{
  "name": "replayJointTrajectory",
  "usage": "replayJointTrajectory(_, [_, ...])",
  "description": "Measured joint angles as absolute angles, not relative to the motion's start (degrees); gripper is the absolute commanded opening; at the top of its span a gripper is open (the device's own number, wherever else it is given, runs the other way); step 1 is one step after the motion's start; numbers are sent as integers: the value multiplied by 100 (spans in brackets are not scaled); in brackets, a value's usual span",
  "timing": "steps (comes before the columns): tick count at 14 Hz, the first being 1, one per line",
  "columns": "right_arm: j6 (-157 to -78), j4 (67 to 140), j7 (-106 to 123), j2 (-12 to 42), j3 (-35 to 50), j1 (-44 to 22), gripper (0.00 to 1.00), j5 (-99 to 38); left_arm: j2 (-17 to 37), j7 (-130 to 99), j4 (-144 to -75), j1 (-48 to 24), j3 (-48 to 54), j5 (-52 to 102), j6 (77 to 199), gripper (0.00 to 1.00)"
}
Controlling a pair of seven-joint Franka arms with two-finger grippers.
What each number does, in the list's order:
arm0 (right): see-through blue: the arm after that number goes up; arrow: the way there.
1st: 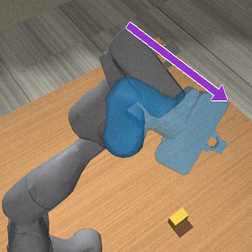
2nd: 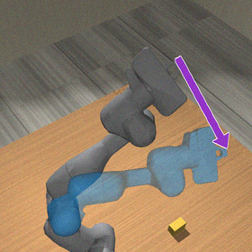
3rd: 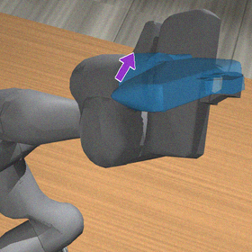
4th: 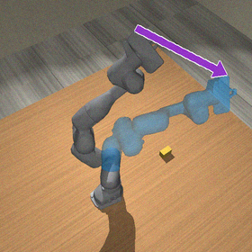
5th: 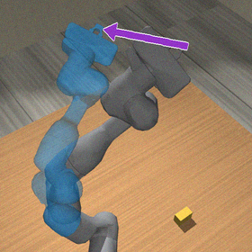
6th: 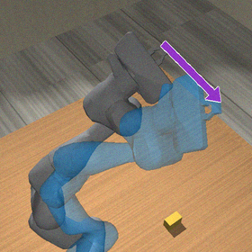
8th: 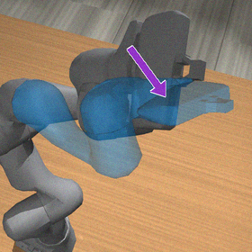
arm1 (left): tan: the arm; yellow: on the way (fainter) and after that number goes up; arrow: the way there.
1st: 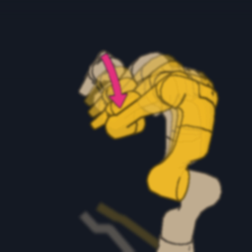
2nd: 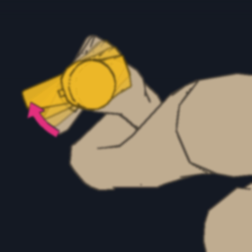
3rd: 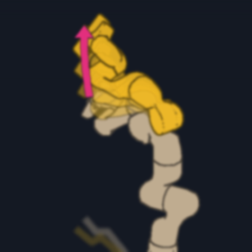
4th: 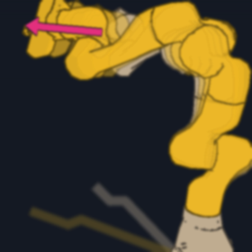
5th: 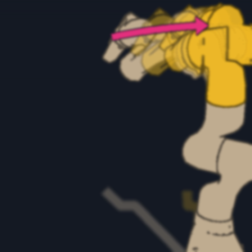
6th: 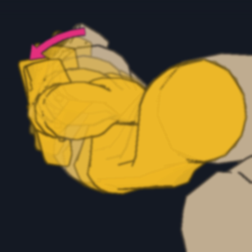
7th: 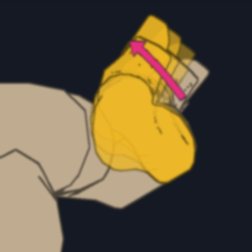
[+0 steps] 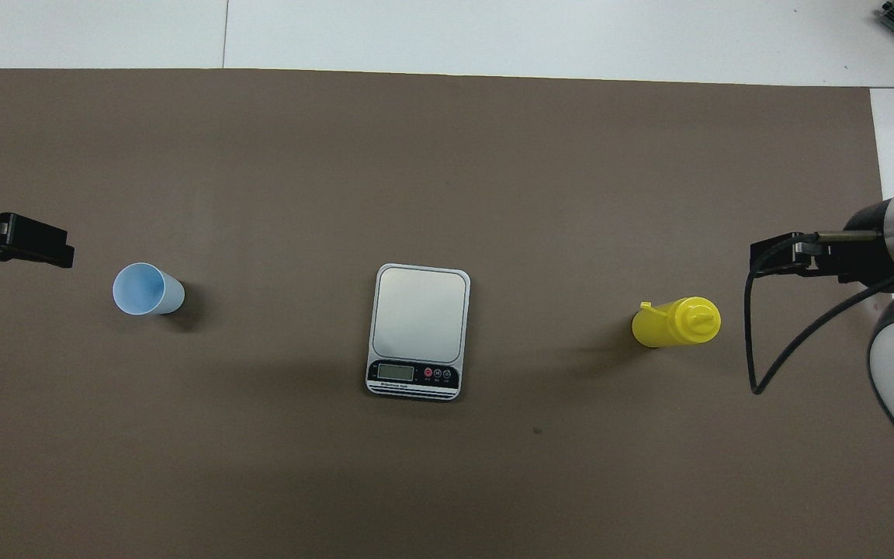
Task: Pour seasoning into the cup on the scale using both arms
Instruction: 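Move the left gripper toward the light blue cup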
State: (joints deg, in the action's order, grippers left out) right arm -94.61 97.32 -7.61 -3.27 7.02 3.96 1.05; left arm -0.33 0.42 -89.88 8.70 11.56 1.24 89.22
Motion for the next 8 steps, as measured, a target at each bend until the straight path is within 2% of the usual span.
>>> replayJointTrajectory(3, [-9461, 9732, -761, -327, 702, 396, 100, 105, -30, 53, -9509, 1148, 1061, 115, 9704, 100])
replayJointTrajectory(8, [-9461, 9732, -761, -327, 702, 396, 100, 105, 146, 51, -10914, 1423, 1036, 115, 11429, 100])
